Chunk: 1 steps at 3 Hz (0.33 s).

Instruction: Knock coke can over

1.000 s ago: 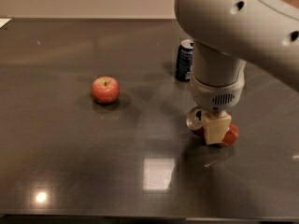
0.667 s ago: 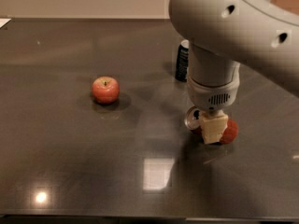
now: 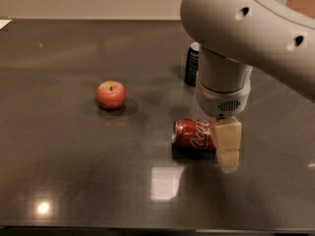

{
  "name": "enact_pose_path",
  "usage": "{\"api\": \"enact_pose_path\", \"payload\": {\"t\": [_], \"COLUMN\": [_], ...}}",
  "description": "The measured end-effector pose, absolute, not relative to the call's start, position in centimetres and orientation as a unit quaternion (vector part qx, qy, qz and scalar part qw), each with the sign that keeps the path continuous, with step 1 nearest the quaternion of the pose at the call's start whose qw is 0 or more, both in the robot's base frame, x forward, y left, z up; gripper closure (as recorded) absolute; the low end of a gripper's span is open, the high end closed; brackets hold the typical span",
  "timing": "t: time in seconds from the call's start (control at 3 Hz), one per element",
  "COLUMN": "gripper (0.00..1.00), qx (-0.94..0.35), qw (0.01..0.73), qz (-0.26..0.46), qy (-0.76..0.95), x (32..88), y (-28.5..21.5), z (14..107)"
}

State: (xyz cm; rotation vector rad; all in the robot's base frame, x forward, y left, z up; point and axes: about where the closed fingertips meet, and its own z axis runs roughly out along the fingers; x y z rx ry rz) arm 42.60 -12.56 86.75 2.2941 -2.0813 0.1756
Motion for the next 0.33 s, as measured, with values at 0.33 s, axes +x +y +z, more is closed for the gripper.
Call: {"api": "enact_pose_path", "payload": {"t": [0.33], "gripper": [0.00], "qx": [0.739], "qw": [0.018], "qz": [0.056], "qy": [-0.671], "x": [42.60], "y": [-12.53], "z": [86.75]}}
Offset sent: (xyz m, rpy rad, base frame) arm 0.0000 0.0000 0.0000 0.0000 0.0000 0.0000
